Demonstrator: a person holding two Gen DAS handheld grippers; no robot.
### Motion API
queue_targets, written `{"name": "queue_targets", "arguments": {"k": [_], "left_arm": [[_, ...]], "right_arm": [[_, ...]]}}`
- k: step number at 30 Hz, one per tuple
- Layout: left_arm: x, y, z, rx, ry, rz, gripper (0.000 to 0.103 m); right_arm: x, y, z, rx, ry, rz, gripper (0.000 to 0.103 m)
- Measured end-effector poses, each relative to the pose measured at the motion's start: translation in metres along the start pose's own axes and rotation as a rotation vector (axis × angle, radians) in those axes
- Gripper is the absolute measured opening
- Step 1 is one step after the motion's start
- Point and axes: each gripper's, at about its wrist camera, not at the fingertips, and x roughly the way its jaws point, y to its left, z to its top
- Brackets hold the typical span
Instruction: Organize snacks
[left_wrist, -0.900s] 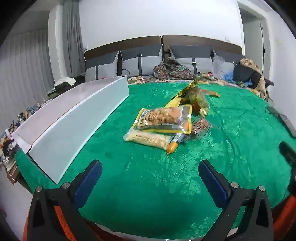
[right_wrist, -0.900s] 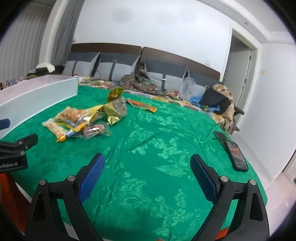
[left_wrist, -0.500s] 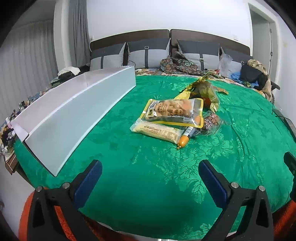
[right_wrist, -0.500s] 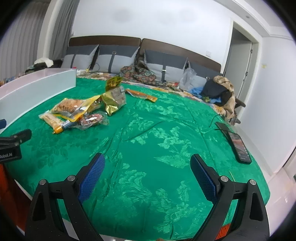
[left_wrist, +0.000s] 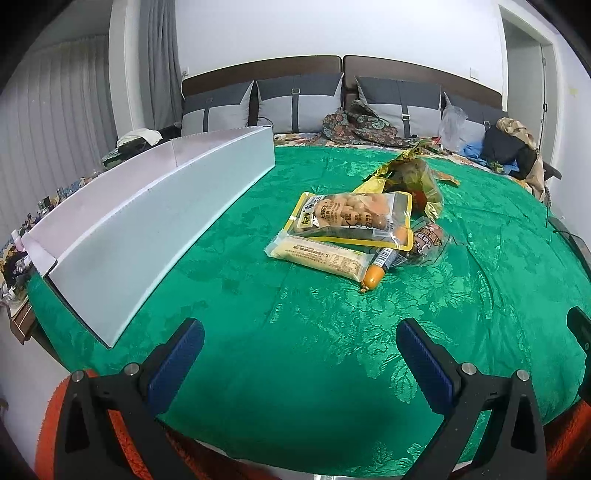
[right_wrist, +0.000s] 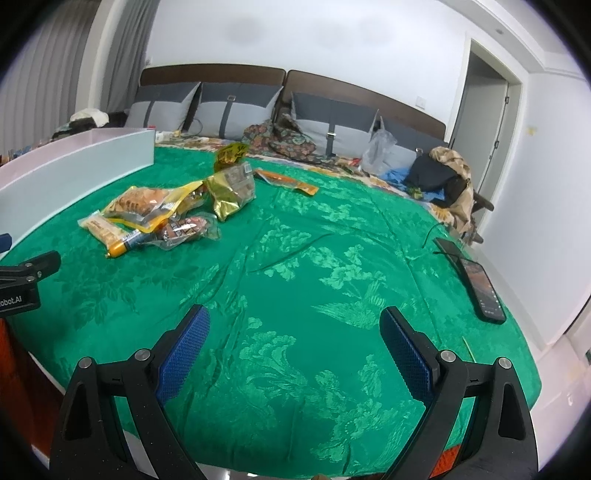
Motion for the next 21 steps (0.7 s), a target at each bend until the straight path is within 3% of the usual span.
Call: {"name": "queue_targets", "arguments": {"k": [21], "left_arm": [[0.008,0.0089,-0.0026,-0.016,0.015,0.005,0.103]], "right_arm": [[0.0019,0.0011,0.0005,-0.021,0.004,-0.008,0.095]]}}
